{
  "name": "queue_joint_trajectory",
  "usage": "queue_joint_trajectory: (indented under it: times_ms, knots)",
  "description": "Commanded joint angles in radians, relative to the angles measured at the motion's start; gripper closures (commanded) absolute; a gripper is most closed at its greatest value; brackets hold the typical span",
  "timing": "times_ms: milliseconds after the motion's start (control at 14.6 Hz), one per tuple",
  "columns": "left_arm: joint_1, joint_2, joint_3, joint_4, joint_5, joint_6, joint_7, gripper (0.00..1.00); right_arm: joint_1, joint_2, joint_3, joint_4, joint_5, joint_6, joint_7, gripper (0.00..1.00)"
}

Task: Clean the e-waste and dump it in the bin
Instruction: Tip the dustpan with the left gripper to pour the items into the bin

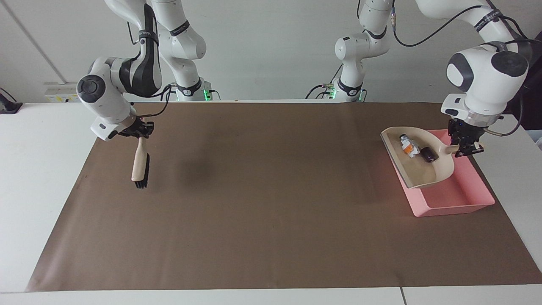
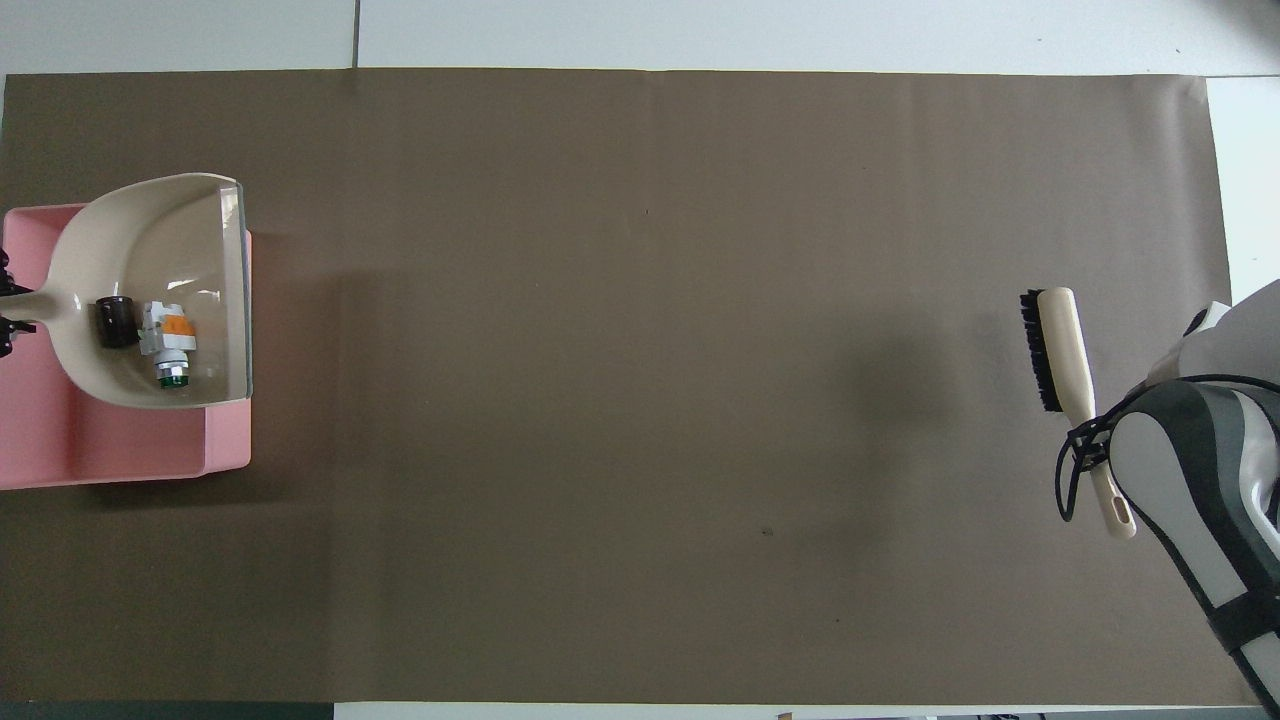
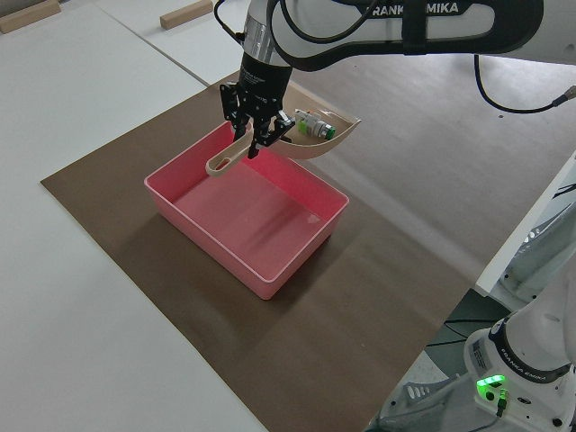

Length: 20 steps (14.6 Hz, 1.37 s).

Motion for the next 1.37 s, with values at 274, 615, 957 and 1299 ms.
queue_joint_trajectory:
  times_ms: [274, 615, 957, 1299]
  knots:
    - [0.088, 0.121, 0.043, 0.137, 0.221, 0.105, 0.139, 1.0, -0.019, 0.049, 0.019, -0.025, -0.016, 0.11, -0.012, 1.0]
    - [0.08, 0.137, 0.046, 0.129, 0.469, 0.124, 0.05, 1.0, -0.019, 0.052, 0.019, -0.025, -0.001, 0.115, 0.022, 0.97]
    - [0.043, 0.083, 0.046, -0.001, 0.766, 0.13, -0.094, 1.0, -0.031, 0.068, 0.019, -0.025, 0.001, 0.113, 0.079, 0.93]
    - [0.042, 0.052, 0.046, -0.049, 0.864, 0.116, -0.173, 1.0, -0.031, 0.066, 0.019, -0.028, 0.001, 0.115, 0.063, 0.68]
